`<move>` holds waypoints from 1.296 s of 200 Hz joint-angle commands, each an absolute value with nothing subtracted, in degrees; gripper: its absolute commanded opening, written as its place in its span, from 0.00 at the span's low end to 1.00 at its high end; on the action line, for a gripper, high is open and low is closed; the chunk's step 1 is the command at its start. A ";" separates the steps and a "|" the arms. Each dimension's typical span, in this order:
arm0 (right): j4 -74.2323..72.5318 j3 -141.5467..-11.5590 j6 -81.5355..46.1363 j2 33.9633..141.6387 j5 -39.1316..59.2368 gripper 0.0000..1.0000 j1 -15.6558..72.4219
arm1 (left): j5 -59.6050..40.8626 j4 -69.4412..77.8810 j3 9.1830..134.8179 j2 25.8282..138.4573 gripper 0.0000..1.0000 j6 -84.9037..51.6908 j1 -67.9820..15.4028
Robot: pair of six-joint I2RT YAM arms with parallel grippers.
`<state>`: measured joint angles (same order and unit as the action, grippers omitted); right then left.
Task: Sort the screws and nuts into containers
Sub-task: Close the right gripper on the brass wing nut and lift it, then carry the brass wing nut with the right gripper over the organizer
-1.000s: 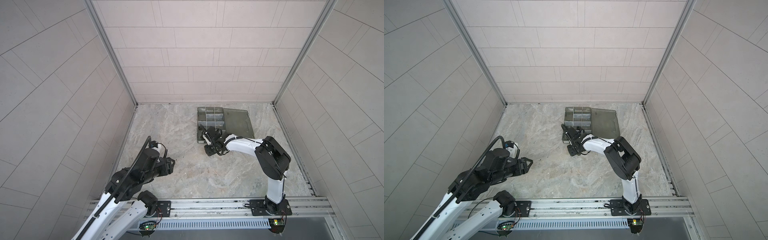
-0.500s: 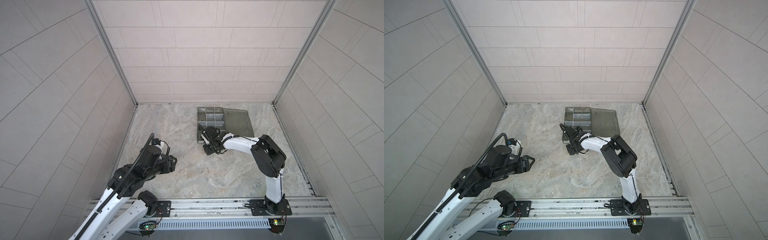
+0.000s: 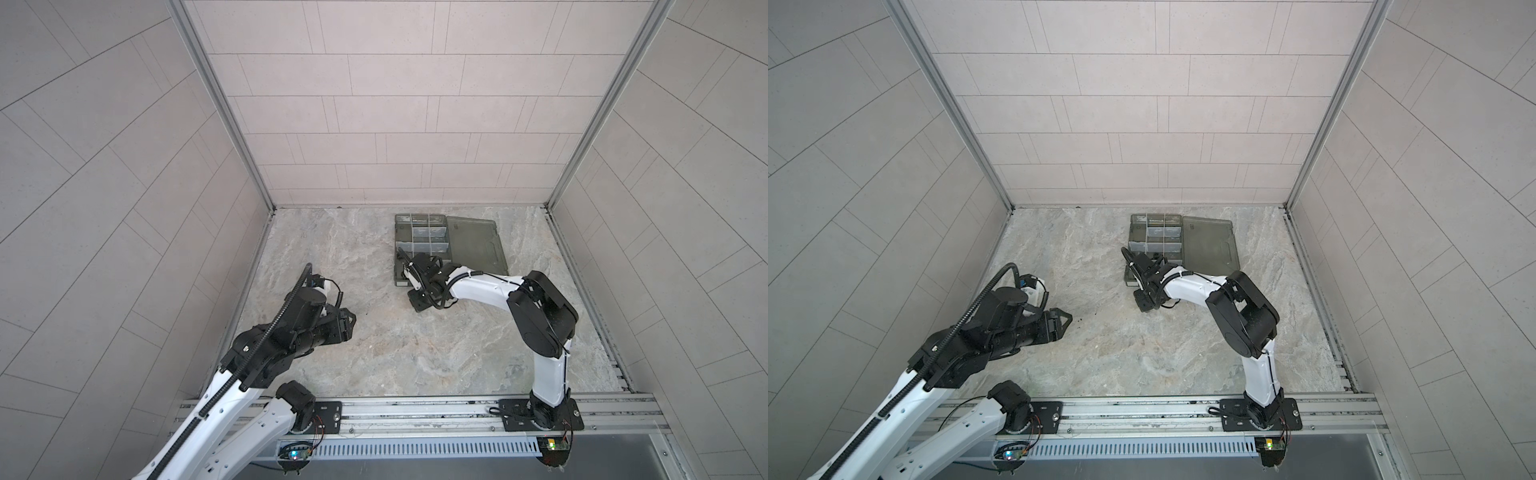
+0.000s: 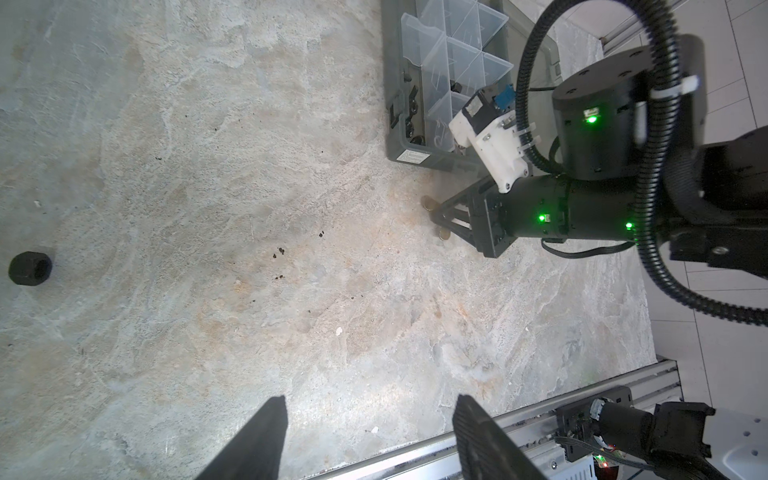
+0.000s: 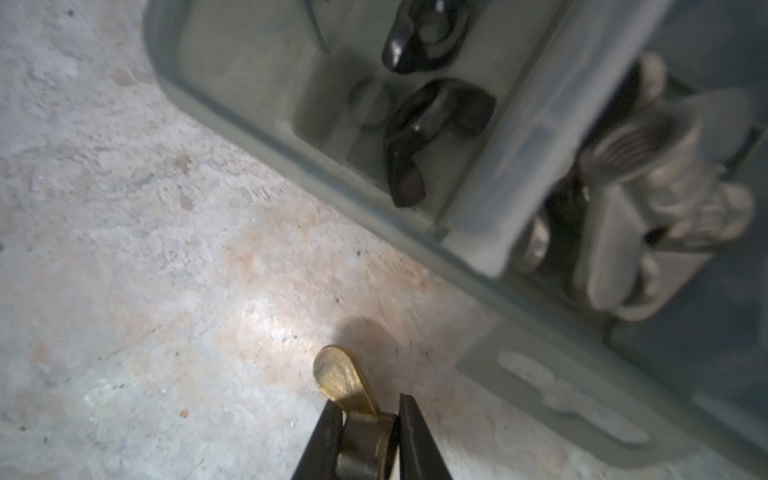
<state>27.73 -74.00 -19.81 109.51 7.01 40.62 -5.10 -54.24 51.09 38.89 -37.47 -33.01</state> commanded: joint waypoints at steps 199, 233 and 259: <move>32.19 -96.57 -22.26 116.54 19.01 0.23 15.96 | -8.44 -46.94 68.76 65.00 0.69 -31.82 -32.96; 31.82 -97.99 -22.16 119.15 19.75 0.24 15.25 | -8.67 -46.25 68.62 66.96 0.69 -31.46 -32.85; 31.64 -98.02 -22.24 120.06 19.79 0.39 15.12 | -9.39 -45.67 68.64 68.26 0.69 -31.29 -32.56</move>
<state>31.92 -96.86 -21.71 119.59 19.09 15.31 -8.64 -46.59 67.29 67.48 -32.40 -32.99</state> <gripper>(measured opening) 0.293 0.693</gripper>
